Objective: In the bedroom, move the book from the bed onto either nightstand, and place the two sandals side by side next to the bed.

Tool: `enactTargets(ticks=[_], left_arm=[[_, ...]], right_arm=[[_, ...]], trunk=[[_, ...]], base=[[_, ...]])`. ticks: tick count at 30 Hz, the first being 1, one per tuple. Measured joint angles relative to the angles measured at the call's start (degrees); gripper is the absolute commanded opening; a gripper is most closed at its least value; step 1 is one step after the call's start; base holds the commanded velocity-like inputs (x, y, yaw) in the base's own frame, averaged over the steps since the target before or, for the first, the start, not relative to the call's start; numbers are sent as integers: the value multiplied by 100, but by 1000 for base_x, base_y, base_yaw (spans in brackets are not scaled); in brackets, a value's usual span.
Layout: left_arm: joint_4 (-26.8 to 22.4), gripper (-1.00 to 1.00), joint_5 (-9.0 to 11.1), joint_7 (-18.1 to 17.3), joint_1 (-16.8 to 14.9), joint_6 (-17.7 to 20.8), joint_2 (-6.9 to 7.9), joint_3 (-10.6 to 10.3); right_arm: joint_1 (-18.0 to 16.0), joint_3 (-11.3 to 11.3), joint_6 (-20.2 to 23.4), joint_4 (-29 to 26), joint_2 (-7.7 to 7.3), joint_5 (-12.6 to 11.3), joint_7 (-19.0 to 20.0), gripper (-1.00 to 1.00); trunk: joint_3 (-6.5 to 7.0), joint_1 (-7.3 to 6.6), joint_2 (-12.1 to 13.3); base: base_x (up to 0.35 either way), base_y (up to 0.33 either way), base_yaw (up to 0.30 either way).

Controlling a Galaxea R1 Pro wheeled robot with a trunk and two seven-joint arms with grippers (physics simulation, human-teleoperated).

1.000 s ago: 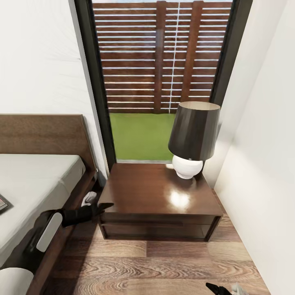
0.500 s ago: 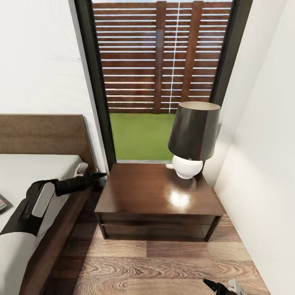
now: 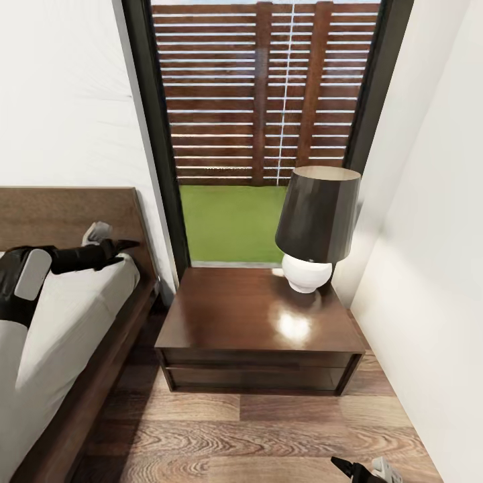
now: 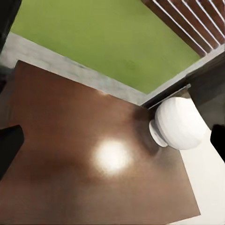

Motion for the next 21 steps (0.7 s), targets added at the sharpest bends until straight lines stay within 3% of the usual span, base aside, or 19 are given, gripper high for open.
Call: enactTargets(ticks=[15, 17, 21], left_arm=[[353, 100, 3, 46, -548, 8, 1167, -12], [359, 100, -14, 48, -638, 5, 1464, -14], [361, 100, -47, 74, -663, 4, 1663, -20]], right_arm=[[4, 0, 8, -150, 9, 10, -9, 100], [3, 0, 9, -162, 13, 16, -8, 100], [4, 0, 9, -169, 14, 18, 6, 100]], trunk=[[0, 0, 0], [0, -1, -1], [0, 0, 0]], base=[[0, 0, 0], [0, 0, 0], [0, 0, 0]])
